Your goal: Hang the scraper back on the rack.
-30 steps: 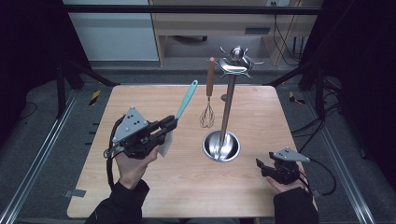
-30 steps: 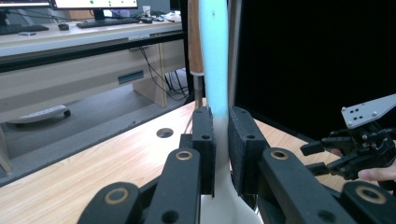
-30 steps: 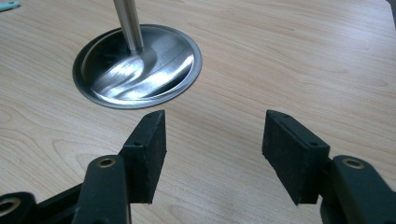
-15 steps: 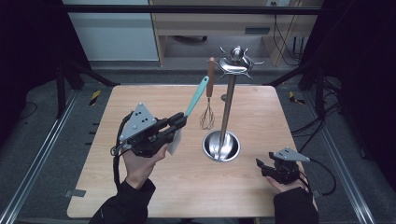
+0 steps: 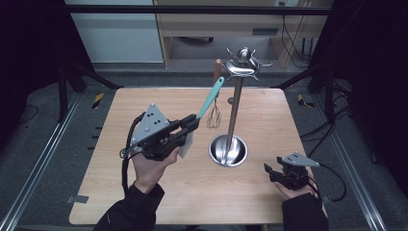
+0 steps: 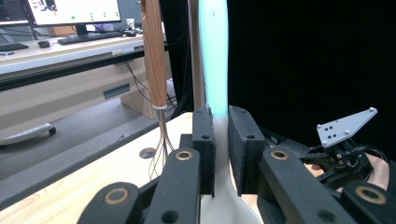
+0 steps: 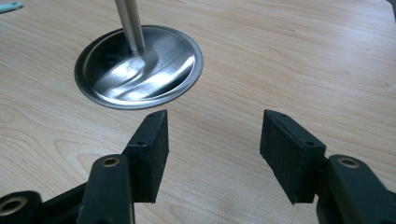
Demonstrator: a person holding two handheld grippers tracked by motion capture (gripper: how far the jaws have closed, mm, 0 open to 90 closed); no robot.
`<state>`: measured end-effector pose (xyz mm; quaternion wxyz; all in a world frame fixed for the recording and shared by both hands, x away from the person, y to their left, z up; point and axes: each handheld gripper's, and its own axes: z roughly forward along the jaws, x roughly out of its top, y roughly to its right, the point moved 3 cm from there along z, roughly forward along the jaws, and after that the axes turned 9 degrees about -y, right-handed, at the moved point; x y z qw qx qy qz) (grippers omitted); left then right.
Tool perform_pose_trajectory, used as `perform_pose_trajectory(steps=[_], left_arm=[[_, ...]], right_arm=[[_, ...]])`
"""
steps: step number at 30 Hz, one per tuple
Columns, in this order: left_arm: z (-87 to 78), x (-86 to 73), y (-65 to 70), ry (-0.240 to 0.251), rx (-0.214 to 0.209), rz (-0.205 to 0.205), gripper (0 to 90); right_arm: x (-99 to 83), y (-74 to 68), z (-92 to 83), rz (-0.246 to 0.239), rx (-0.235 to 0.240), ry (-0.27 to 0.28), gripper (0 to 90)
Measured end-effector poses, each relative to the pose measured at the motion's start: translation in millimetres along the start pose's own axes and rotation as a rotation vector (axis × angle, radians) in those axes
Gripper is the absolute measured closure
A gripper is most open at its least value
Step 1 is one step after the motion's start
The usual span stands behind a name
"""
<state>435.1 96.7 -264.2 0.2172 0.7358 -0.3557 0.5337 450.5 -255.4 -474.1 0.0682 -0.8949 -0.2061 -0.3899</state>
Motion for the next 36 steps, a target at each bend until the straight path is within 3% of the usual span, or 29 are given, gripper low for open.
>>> perform_pose_trajectory(steps=[21, 36], left_arm=[[11.8, 5.6, 4.3, -0.028, 0.011, 0.02, 81.5], [26.9, 4.0, 4.6, -0.046, 0.023, 0.01, 81.4]], right_arm=[[-0.1, 0.2, -0.1, 0.0, 0.003, 0.001, 42.3], [-0.2, 0.1, -0.1, 0.002, 0.005, -0.001, 42.5]])
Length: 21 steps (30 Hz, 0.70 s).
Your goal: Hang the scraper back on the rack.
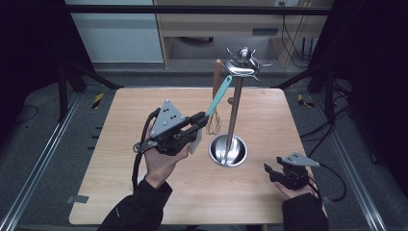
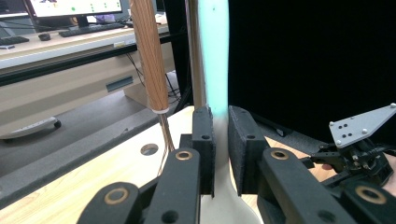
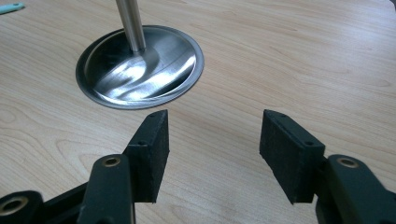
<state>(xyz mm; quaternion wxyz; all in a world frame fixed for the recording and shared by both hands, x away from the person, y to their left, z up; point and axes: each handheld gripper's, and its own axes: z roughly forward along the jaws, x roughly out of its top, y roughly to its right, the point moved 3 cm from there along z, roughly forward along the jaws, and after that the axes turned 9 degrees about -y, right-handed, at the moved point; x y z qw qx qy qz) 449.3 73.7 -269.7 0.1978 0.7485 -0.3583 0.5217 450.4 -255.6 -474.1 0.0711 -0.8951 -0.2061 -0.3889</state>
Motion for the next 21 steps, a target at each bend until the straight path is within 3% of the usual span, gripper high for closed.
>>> perform_pose_trajectory(steps=[21], left_arm=[[26.0, -2.6, 2.3, -0.017, 0.023, -0.008, 81.3]], right_arm=[[0.3, 0.4, 0.1, 0.001, 0.004, 0.002, 42.5]])
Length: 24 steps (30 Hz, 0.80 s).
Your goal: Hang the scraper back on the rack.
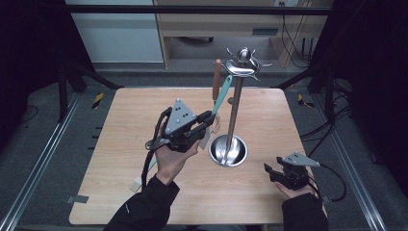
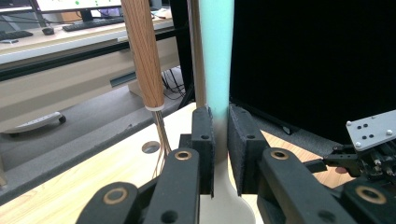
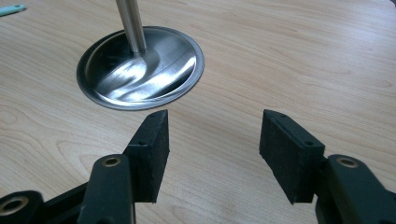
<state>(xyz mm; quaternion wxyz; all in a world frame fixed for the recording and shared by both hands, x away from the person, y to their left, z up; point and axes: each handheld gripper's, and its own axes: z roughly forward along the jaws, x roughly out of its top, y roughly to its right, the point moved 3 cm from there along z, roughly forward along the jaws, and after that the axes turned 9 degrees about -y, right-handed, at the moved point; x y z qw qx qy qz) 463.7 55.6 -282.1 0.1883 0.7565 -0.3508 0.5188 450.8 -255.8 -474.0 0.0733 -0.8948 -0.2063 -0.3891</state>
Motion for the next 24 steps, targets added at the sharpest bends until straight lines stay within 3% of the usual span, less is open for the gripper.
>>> perform_pose_trajectory(steps=[20, 21, 22, 24], left_arm=[[25.3, -0.2, 3.2, 0.036, 0.008, -0.034, 81.7], [26.1, -0.2, 3.7, 0.038, 0.008, -0.035, 83.1], [26.4, -0.2, 3.9, 0.049, 0.008, -0.036, 90.0], [26.4, 1.1, 3.6, 0.062, 0.011, -0.036, 90.0]], right_arm=[[0.5, -0.5, -0.3, -0.004, 0.0, 0.005, 42.3], [0.5, -0.5, -0.3, -0.003, -0.001, 0.005, 42.3], [0.5, -0.5, -0.3, -0.003, -0.001, 0.005, 42.3], [0.5, -0.6, -0.3, -0.003, -0.001, 0.005, 42.3]])
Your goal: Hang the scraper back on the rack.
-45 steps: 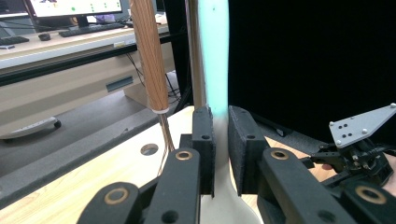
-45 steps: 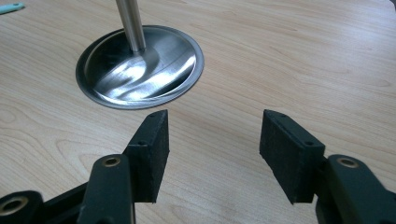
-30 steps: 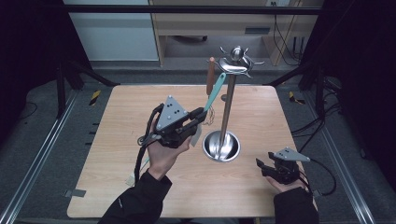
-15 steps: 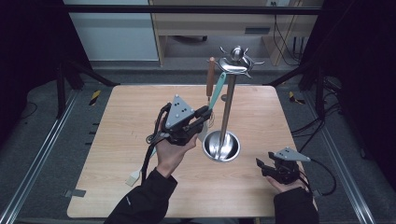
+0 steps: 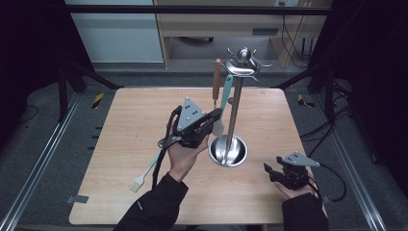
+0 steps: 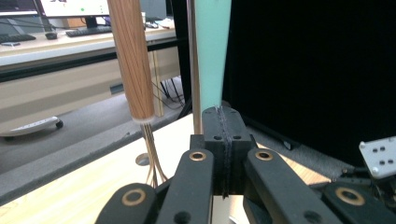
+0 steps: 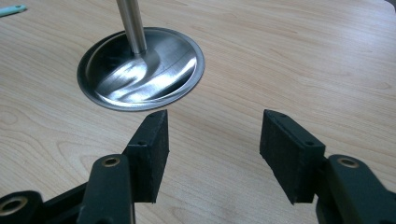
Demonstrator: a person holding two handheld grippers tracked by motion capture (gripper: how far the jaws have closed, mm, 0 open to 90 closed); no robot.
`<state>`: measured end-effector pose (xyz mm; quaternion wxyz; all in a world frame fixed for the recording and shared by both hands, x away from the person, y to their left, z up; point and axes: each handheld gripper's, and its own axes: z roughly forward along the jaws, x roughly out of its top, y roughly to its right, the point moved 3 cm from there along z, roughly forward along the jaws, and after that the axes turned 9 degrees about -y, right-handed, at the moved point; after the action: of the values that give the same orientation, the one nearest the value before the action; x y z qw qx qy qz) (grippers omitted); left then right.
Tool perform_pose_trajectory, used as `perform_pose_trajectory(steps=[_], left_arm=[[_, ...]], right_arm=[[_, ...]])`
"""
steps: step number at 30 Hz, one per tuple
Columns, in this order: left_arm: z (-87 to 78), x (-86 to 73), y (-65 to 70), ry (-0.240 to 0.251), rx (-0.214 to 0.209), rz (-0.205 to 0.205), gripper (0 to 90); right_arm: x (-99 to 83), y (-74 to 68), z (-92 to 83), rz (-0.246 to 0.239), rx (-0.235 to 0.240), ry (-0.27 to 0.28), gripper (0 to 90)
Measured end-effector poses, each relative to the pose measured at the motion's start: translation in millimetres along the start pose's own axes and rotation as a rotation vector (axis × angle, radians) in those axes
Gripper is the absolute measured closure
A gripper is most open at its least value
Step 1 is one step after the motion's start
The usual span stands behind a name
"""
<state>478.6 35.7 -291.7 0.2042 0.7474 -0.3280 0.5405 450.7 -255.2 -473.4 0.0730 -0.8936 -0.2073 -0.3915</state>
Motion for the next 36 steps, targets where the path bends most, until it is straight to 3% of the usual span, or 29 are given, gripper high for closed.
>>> perform_pose_trajectory(steps=[6, 11, 14, 18, 24, 30, 36], left_arm=[[-5.3, -1.7, -5.7, -0.023, -0.003, -0.011, 87.9], [-18.4, -10.2, -21.4, -0.073, 0.008, -0.023, 79.1], [-28.1, -19.5, -35.4, -0.103, 0.036, -0.003, 72.5], [-41.5, -40.7, -50.3, -0.16, 0.054, -0.039, 63.9], [-59.9, -76.5, -73.8, -0.235, 0.096, -0.057, 53.7], [-72.6, -119.2, -96.0, -0.306, 0.13, -0.103, 49.2], [-84.7, -150.3, -114.2, -0.313, 0.152, -0.149, 49.2]], right_arm=[[0.0, 0.0, -0.2, -0.003, -0.002, 0.001, 42.2], [0.1, 0.3, -0.6, -0.001, -0.003, 0.005, 42.0], [0.0, -0.1, -0.2, -0.001, -0.003, 0.003, 41.9], [0.2, -0.7, 0.0, -0.001, -0.003, 0.003, 42.2], [1.4, -1.6, -0.9, -0.005, 0.0, 0.01, 43.9], [4.5, -3.0, -4.0, -0.004, 0.005, 0.024, 49.0], [9.6, -6.2, -7.1, -0.009, 0.017, 0.038, 56.1]])
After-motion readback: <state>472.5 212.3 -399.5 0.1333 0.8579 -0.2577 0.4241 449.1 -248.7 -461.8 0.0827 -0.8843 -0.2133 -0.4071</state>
